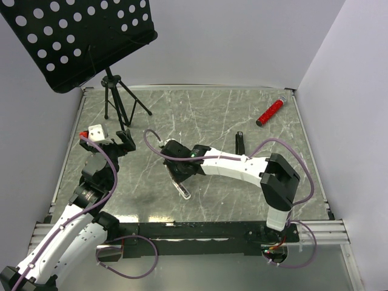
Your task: Load the staples into the stapler
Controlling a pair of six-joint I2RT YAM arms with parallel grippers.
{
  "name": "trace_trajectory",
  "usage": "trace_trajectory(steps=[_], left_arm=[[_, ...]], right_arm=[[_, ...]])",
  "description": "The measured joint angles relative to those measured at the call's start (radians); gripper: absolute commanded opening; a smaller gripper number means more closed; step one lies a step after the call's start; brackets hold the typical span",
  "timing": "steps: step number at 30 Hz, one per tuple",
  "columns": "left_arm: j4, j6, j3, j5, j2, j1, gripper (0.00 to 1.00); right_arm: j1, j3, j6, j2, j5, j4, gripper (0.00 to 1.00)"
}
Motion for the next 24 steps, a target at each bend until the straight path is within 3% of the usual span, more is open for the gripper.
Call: trace_trajectory(steps=[24], left_arm=[[0.0, 0.0, 0.0, 0.0, 0.002, 0.0, 0.97]], right_arm=[[0.007, -0.079, 0.004, 0.039, 0.032, 0.058, 0.23]])
